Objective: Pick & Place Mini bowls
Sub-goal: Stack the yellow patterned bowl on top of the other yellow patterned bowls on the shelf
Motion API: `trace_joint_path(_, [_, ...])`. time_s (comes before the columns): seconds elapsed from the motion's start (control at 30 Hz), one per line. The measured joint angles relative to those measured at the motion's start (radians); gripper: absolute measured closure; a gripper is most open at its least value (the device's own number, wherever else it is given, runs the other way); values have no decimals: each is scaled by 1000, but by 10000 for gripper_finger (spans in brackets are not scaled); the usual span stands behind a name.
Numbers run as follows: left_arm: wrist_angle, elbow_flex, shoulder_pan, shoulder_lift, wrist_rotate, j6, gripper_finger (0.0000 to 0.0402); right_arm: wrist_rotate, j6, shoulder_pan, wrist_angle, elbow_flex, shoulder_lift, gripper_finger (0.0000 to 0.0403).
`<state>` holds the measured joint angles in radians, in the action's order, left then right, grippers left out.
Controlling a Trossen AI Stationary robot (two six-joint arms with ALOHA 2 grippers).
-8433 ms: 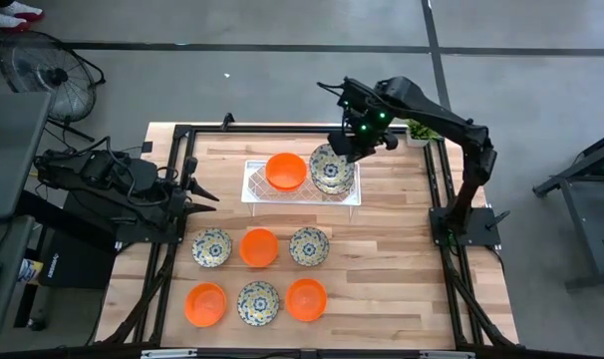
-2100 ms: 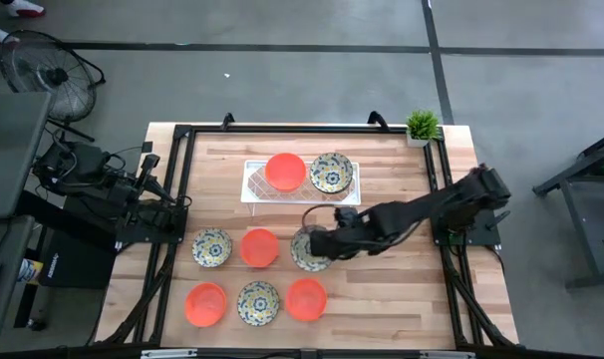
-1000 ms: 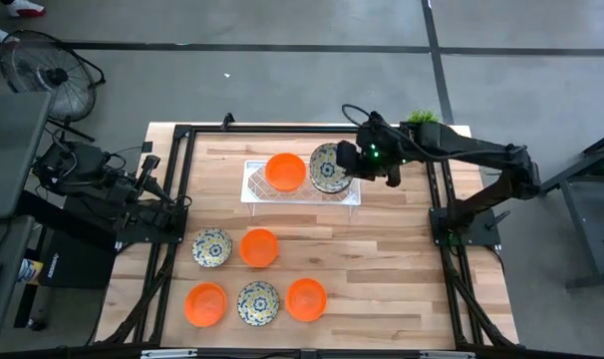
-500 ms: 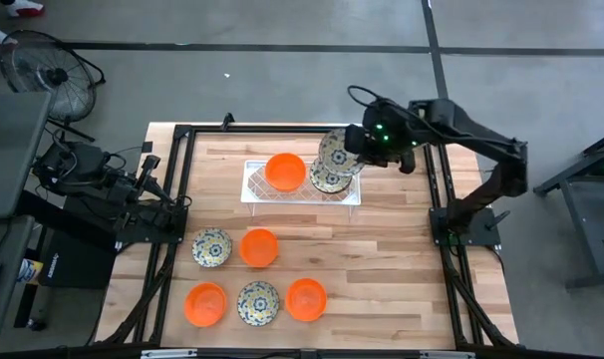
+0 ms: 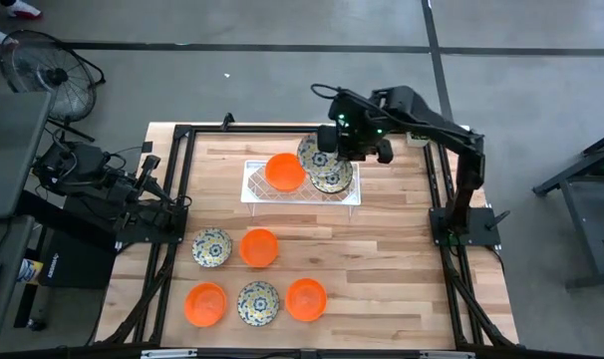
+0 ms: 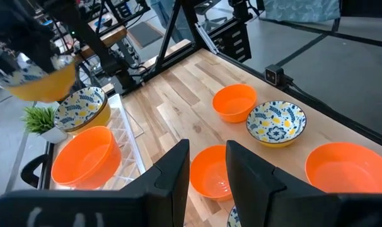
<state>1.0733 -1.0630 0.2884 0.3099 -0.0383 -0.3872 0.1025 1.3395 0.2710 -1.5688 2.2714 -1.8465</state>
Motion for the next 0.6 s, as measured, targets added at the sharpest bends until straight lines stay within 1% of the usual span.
trace_joint_path(0.33, [0,0,0,0,-6,0,302,25,2,4,-2,-110,-7,402])
trace_joint_path(0.6, [0,0,0,0,-8,0,302,20,5,3,-2,-157,-7,402])
